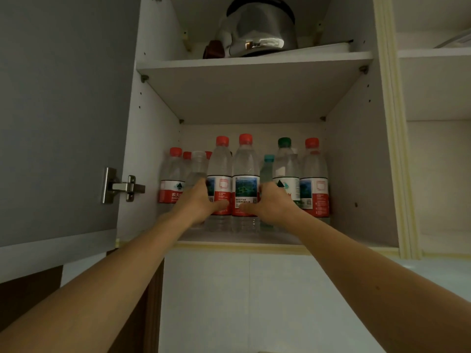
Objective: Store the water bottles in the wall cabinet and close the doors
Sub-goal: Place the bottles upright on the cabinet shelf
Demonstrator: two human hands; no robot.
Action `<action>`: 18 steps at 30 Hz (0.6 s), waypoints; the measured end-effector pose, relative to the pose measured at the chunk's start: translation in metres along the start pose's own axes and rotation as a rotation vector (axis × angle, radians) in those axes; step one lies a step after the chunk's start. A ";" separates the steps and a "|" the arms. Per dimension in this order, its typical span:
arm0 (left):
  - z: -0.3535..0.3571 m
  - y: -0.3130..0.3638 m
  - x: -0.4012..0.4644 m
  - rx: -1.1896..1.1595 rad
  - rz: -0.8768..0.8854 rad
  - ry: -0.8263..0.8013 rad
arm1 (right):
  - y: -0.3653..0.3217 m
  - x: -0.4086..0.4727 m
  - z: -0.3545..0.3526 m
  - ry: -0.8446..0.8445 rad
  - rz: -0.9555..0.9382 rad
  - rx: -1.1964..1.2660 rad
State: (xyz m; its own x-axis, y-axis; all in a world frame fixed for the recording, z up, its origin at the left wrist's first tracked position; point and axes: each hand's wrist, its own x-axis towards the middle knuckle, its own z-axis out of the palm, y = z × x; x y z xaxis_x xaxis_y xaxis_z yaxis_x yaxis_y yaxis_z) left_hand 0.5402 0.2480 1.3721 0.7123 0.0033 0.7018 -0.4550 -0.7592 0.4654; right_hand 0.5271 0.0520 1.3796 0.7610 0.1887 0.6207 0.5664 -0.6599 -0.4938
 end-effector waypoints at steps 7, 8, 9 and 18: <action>-0.015 -0.006 0.010 0.344 0.164 0.056 | 0.001 0.003 0.003 0.014 0.004 -0.024; -0.016 -0.006 0.013 0.421 0.196 0.029 | 0.001 0.003 0.003 0.017 0.007 -0.023; -0.017 -0.006 0.016 0.503 0.221 0.000 | 0.000 0.003 0.003 0.020 0.012 -0.022; -0.020 -0.025 0.042 0.576 0.337 -0.040 | -0.001 0.003 0.007 0.046 0.045 -0.021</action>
State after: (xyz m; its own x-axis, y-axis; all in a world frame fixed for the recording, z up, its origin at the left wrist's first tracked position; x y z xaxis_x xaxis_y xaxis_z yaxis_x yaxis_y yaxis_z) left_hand 0.5705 0.2802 1.4008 0.6050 -0.3108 0.7330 -0.3061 -0.9407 -0.1462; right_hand 0.5316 0.0581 1.3776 0.7699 0.1253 0.6257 0.5247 -0.6824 -0.5090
